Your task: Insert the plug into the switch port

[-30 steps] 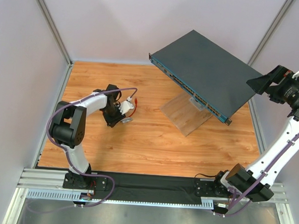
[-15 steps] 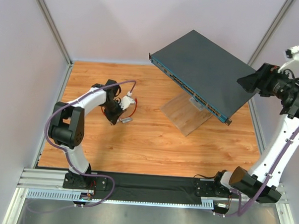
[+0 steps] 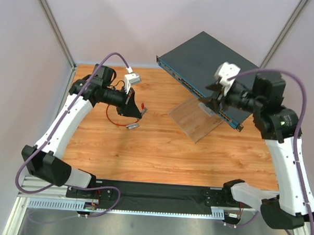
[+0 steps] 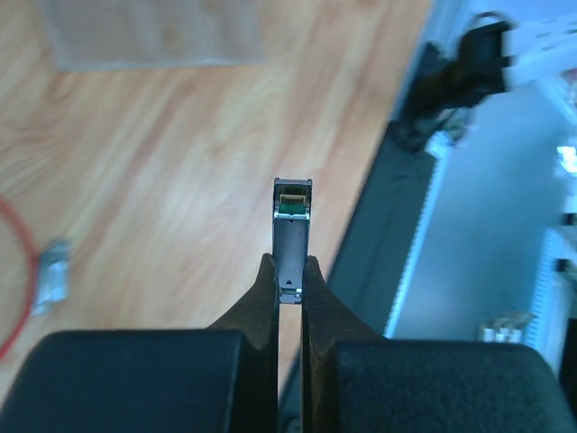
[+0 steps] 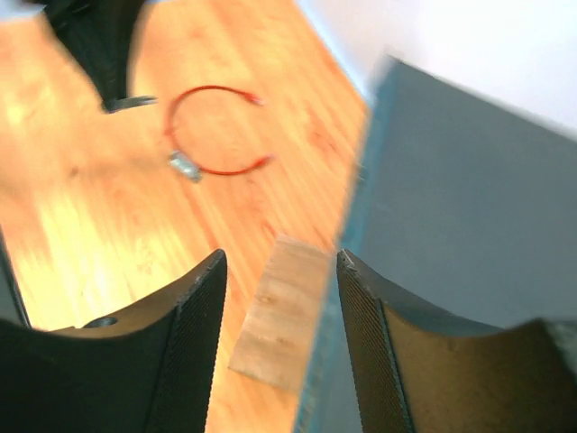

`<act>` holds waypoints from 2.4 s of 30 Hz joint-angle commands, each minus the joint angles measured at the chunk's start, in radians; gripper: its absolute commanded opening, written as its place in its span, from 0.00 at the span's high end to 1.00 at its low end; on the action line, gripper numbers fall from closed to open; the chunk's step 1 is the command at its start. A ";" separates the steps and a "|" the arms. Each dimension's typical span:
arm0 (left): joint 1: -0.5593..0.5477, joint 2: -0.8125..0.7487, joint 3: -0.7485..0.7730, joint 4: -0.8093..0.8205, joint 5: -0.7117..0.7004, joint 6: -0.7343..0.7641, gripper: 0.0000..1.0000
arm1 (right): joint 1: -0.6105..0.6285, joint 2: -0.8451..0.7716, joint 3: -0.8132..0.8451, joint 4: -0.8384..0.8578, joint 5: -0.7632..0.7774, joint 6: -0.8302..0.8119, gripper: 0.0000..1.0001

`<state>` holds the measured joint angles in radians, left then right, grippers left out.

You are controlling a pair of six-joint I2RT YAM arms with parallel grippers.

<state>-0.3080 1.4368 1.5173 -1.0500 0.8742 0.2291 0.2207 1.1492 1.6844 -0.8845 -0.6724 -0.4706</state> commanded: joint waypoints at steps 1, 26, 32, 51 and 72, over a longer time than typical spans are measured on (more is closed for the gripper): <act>-0.045 -0.058 -0.049 0.045 0.222 -0.148 1.00 | 0.211 -0.078 -0.093 0.117 0.066 -0.239 0.48; -0.267 -0.053 -0.074 -0.079 0.293 -0.056 1.00 | 0.781 0.020 -0.308 0.018 0.223 -0.850 0.51; -0.270 -0.041 -0.072 -0.070 0.299 -0.073 1.00 | 0.801 0.047 -0.310 0.029 0.243 -0.862 0.54; -0.267 -0.058 -0.023 -0.062 0.237 -0.069 0.52 | 0.821 0.109 -0.287 0.015 0.323 -0.786 0.99; -0.179 -0.665 -0.439 0.234 -0.275 0.536 0.34 | 0.493 0.440 0.067 -0.094 -0.287 0.303 1.00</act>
<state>-0.3805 0.8059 1.1488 -0.7536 0.7662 0.4179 0.7303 1.5394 1.7008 -0.9466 -0.7502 -0.3893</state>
